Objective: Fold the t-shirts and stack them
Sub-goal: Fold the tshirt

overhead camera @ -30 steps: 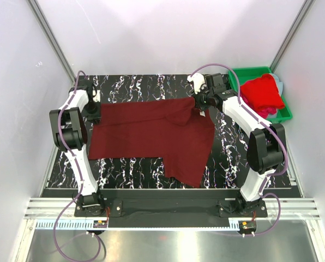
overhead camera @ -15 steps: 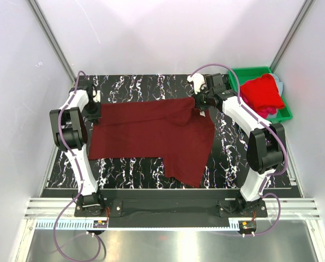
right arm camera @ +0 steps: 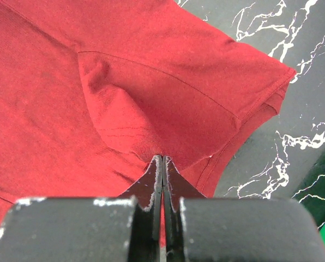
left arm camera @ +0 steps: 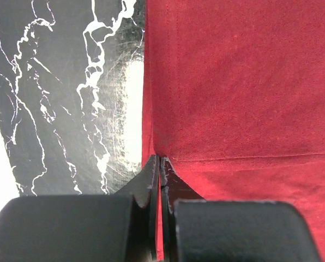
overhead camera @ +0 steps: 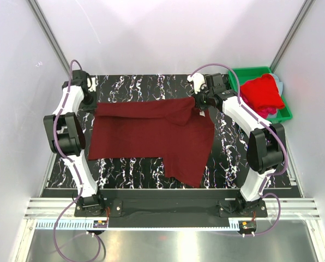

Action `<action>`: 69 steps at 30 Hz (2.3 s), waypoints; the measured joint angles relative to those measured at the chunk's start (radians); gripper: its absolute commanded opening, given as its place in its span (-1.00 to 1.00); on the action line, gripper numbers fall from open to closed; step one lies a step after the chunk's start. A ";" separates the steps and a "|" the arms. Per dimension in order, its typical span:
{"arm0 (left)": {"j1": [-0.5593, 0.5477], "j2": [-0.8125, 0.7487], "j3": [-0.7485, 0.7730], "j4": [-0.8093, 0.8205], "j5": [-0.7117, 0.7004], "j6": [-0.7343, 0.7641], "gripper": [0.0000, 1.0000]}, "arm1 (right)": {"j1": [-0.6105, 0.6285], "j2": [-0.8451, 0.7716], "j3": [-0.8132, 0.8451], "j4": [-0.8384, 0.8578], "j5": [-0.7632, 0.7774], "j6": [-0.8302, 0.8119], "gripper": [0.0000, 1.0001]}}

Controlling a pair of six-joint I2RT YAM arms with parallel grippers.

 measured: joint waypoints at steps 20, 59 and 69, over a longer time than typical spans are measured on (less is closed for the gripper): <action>0.021 0.061 0.014 -0.006 -0.039 0.028 -1.00 | -0.006 -0.095 0.009 -0.020 -0.024 0.019 -1.00; 0.014 0.095 0.025 -0.026 -0.006 0.025 -0.27 | 0.018 -0.048 -0.257 -0.014 0.041 -0.050 -0.01; -0.121 0.108 0.149 -0.033 0.134 0.025 -0.26 | -0.001 -0.011 -0.103 0.008 0.093 0.011 0.20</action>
